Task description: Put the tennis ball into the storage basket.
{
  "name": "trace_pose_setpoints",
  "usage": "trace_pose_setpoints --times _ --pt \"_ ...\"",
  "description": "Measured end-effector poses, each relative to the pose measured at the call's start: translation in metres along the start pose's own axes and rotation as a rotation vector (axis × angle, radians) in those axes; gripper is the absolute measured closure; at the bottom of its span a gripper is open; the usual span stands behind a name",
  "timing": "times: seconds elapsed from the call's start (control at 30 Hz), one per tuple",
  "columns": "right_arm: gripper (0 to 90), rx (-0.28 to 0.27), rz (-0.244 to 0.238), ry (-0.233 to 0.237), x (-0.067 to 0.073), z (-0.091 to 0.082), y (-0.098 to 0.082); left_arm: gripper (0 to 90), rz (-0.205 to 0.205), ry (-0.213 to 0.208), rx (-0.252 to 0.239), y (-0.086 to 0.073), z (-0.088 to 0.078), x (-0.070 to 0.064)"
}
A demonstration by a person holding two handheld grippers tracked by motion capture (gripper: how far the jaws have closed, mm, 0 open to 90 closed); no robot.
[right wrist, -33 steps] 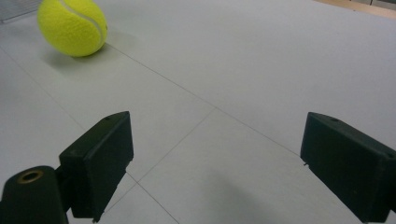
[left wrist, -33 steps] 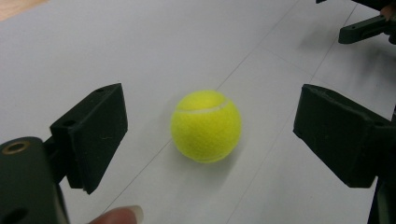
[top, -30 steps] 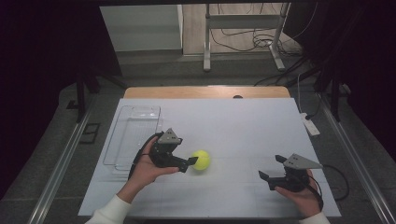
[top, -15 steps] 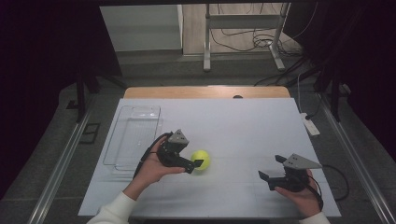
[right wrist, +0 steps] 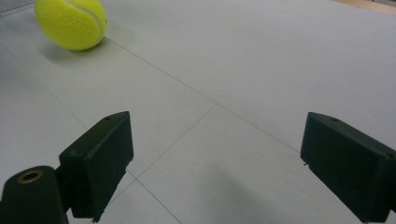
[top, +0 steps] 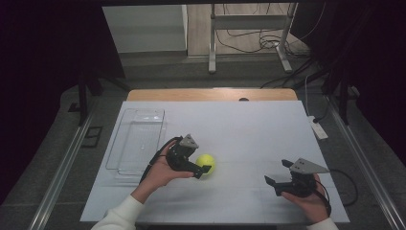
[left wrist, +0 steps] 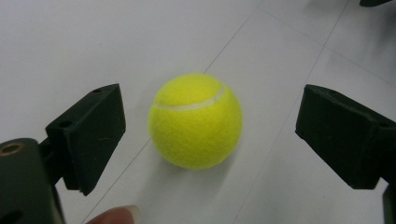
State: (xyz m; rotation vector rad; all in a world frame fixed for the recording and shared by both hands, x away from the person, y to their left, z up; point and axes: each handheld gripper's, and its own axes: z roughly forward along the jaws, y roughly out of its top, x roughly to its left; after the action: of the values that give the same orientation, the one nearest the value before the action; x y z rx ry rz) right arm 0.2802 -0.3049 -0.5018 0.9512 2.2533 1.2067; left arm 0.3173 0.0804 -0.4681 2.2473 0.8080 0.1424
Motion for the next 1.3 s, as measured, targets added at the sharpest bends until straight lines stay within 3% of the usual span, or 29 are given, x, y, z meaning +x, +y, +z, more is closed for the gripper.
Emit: trace_pose_setpoints --times 1.3 --pt "9.8 0.004 -0.002 0.002 0.0 0.001 -0.001 6.4 -0.006 0.019 0.091 -0.001 0.032 0.006"
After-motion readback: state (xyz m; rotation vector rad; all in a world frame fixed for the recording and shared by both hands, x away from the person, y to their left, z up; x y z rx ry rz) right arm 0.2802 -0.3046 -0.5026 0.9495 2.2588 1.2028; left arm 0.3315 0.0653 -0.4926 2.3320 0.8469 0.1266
